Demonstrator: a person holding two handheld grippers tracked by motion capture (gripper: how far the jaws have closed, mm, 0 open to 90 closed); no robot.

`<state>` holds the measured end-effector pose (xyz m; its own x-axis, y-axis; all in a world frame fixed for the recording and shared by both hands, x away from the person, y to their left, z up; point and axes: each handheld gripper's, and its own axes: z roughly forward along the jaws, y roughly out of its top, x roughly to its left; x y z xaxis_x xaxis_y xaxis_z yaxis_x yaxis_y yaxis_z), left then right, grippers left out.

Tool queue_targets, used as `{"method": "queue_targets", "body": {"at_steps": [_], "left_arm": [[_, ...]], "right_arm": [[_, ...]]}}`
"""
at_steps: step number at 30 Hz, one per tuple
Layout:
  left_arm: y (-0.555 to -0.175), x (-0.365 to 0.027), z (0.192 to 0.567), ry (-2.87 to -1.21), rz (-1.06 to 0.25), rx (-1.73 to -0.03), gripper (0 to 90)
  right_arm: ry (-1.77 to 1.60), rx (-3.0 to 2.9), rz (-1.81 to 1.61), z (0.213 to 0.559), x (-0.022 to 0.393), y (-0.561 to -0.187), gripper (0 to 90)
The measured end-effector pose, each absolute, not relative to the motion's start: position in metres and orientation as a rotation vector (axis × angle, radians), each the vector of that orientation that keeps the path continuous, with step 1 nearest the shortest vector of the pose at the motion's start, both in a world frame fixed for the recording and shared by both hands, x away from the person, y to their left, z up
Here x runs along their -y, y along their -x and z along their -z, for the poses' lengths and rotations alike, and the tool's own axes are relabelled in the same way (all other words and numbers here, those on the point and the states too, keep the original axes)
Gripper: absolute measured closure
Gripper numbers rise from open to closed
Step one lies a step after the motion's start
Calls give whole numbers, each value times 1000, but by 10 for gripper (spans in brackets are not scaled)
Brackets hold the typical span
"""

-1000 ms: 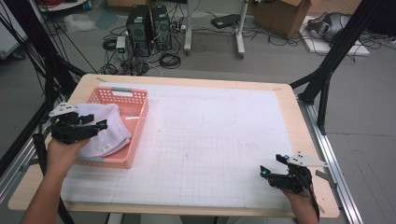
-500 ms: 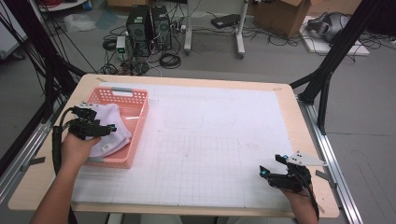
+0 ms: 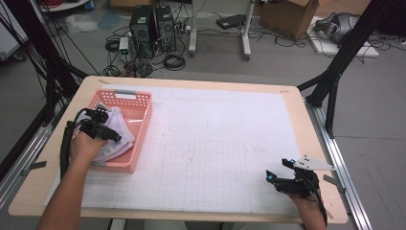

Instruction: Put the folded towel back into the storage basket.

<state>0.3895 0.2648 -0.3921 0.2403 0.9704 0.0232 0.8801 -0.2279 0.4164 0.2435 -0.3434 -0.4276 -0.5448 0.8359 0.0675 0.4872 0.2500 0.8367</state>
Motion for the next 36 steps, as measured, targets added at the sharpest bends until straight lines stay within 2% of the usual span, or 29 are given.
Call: {"method": "queue_targets", "body": {"at_steps": [12, 16, 23, 27, 29, 31, 33, 36], "left_arm": [[-398, -254, 402, -2214, -454, -1642, 429], [-394, -259, 406, -2180, -418, -1561, 449], [-389, -255, 408, -2242, -360, -1311, 509], [-385, -259, 406, -2235, -275, -1172, 541], [-385, -264, 400, -2171, -295, -1232, 501], [-384, -270, 392, -2080, -443, -1412, 393], [-378, -279, 384, -1957, -576, -1568, 402], [-372, -289, 380, -1871, -655, -1665, 403]], "right_arm": [[-1216, -2128, -1220, 428, 347, -243, 187], [-1219, -2134, -1217, 428, 346, -243, 187], [-1219, -2138, -1209, 429, 345, -244, 186], [-1217, -2145, -1206, 430, 344, -245, 187], [-1221, -2146, -1206, 430, 344, -245, 187], [-1222, -2145, -1206, 430, 344, -245, 187], [-1223, -2141, -1206, 430, 345, -245, 187], [-1226, -2146, -1202, 431, 344, -245, 187]]}}
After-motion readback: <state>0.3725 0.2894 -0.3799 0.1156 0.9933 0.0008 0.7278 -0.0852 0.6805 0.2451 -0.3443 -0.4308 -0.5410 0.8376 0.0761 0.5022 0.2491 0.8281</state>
